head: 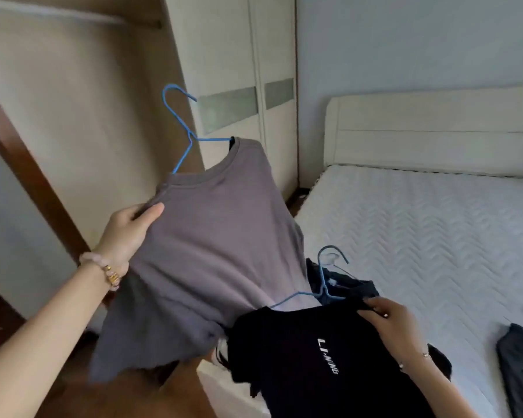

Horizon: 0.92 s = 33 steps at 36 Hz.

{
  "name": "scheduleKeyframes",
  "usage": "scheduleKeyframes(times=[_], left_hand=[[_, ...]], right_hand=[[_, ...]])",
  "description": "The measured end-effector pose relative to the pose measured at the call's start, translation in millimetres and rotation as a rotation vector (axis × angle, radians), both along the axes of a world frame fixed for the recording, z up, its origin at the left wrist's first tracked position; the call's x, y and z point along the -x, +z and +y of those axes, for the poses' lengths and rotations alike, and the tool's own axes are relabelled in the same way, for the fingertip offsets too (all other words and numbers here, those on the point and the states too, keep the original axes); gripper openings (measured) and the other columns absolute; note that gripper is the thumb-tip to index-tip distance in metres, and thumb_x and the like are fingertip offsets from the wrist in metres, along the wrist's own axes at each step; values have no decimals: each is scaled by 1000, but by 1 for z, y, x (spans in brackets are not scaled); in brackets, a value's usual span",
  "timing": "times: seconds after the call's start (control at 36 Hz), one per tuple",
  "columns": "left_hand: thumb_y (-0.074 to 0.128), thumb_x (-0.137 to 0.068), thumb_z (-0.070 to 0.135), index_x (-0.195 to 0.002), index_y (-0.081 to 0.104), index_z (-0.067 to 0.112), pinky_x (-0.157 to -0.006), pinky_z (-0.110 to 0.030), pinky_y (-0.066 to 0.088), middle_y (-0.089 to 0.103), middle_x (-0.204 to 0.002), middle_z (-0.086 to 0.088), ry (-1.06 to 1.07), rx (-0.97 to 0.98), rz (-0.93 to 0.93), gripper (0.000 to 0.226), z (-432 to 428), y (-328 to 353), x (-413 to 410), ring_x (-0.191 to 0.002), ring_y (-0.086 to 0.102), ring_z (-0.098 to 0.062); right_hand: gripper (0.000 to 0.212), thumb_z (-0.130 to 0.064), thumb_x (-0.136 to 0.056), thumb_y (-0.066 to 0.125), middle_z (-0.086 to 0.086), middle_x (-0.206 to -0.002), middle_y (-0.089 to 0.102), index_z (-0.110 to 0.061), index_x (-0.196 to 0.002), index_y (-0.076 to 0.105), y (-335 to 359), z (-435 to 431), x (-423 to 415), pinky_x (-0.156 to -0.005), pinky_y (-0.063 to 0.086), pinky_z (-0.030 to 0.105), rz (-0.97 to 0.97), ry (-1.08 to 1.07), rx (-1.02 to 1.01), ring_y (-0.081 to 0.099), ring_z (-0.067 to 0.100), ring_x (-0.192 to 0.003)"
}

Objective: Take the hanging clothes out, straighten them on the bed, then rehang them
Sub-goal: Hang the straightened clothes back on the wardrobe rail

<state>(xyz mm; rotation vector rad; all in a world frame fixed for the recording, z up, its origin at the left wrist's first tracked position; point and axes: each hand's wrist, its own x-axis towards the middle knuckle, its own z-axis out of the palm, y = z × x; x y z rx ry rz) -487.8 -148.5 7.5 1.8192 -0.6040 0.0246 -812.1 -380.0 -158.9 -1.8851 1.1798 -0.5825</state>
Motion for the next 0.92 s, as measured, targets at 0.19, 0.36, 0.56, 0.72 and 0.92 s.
scheduleKeyframes(times=[0.19,0.36,0.56,0.72,0.92], left_hand=[[64,-86,33,-99,71,12,-87,-36,45,68,-96,-12,285,-42,42,25,123,-13,-35,-97,61,-24],[61,-90,29,-89,69,8,-74,-33,38,64,-85,-10,442,-90,-16,23,209,-11,-79,-82,55,-18],[58,-92,27,-94,67,7,-73,-33,40,63,-87,-11,351,-142,-31,22,261,11,-139,-83,57,-20],[60,-91,28,-89,70,1,-70,-31,42,72,-86,-13,263,-153,-7,29,256,14,-189,-77,61,-18],[62,-87,36,-89,69,-1,-70,-25,42,72,-85,-10,168,-139,40,38,223,6,-236,-78,60,-15]], right_hand=[[18,-40,-82,69,-11,-84,66,-47,-73,56,-5,36,-86,-75,51,34,111,122,22,62,21,-85],[6,-46,-81,66,-2,-90,71,-41,-83,63,-8,46,-175,-73,51,32,231,171,95,67,28,-91],[4,-38,-85,64,2,-89,73,-34,-87,66,21,59,-290,-67,51,32,105,207,-22,68,30,-82],[5,-22,-88,67,-3,-83,71,-23,-88,72,57,78,-373,-67,51,33,-93,288,-156,66,21,-76],[11,-7,-91,62,16,-81,69,-2,-98,69,94,84,-431,-69,53,34,-291,302,-433,65,29,-73]])
